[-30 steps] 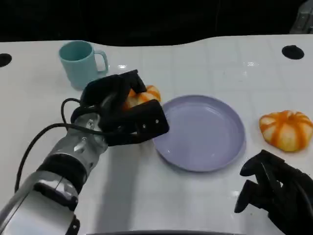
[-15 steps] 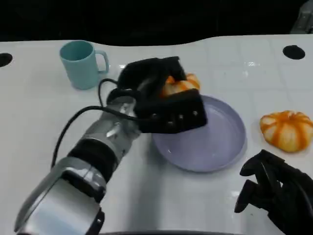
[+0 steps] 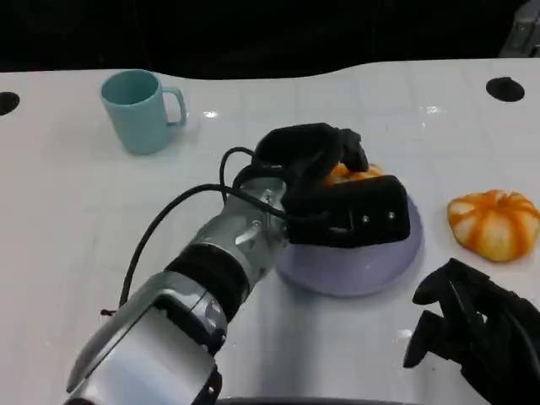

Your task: Grasp the bread from the table and place it into the plate.

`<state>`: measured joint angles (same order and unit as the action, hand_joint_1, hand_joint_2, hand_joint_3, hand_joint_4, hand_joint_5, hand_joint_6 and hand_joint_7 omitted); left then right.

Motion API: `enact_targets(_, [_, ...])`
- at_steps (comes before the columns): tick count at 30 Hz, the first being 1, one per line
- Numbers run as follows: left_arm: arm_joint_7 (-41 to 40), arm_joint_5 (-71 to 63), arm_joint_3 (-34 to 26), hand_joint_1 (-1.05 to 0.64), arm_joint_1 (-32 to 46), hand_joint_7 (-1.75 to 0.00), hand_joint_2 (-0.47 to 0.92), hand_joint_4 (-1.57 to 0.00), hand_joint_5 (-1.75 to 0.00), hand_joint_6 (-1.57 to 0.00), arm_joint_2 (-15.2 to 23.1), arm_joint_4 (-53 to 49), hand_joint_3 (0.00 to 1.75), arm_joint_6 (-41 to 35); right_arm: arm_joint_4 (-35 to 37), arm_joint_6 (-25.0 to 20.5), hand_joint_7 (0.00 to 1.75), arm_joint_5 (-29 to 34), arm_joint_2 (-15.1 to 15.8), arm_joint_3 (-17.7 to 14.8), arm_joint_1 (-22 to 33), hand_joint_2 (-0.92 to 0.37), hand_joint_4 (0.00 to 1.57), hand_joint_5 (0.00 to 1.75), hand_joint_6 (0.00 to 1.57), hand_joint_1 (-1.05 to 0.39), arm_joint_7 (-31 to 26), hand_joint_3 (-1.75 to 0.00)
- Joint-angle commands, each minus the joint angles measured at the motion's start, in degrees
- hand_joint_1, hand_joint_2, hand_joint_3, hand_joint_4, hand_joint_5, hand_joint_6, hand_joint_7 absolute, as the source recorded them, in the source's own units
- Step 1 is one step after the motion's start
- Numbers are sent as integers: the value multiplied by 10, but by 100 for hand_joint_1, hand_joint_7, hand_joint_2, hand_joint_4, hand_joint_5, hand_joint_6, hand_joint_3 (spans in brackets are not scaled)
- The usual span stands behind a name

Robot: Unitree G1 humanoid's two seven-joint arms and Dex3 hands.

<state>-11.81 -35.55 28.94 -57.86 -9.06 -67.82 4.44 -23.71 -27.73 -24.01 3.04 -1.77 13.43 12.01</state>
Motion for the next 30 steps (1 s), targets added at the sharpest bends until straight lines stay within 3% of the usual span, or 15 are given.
enact_targets(1, [3, -7, 9, -30, -24, -45, 92, -78, -175, -89, -4, -15, 19, -5, -3, 6, 160, -2, 5, -5, 1, -92, 61, 175, 47, -44, 1, -46])
enact_targets(13, [20, -1, 10, -29, -29, -36, 92, -68, -175, -85, -23, -44, 9, -30, -14, -3, 161, 1, 4, -1, 3, -92, 61, 175, 47, -44, -10, -45])
enact_targets(16, [43, 5, 6, -29, -32, -28, 92, -67, -175, -71, -26, -47, 7, -39, -15, -1, 161, 1, 4, 0, 4, -92, 61, 175, 47, -44, -10, -45])
enact_targets(18, [59, 7, 6, -31, -33, -21, 90, -59, -148, -88, -26, -50, 2, -40, -16, -2, 161, -1, 4, 0, 5, -92, 61, 175, 47, -44, -10, -45])
enact_targets(19, [67, 8, 6, -35, -34, -15, 91, -57, -139, -86, -26, -52, 4, -42, -16, -3, 161, -2, 3, -1, 5, -92, 61, 175, 47, -44, -10, -45])
enact_targets(22, [94, 19, -4, -34, -32, -3, 92, -44, -127, -57, -23, -51, 11, -32, -16, -1, 161, -1, 4, 0, 6, -92, 61, 175, 47, -44, -9, -45])
enact_targets(24, [103, 14, 1, -35, -31, -1, 92, -37, -123, -49, -19, -50, 14, -24, -16, -1, 161, -2, 3, -1, 6, -92, 61, 175, 47, -44, -9, -45])
enact_targets(26, [116, 5, 12, -53, -34, -1, 92, -10, -62, -29, -15, -51, 22, -20, -15, -1, 161, -3, 2, -2, 5, -92, 61, 175, 48, -44, -9, -45])
enact_targets(30, [146, -6, 25, -68, -42, -1, 92, 0, -36, -17, -11, -52, 35, -19, -12, 2, 161, -1, 4, -1, 3, -92, 61, 175, 48, -44, -6, -45])
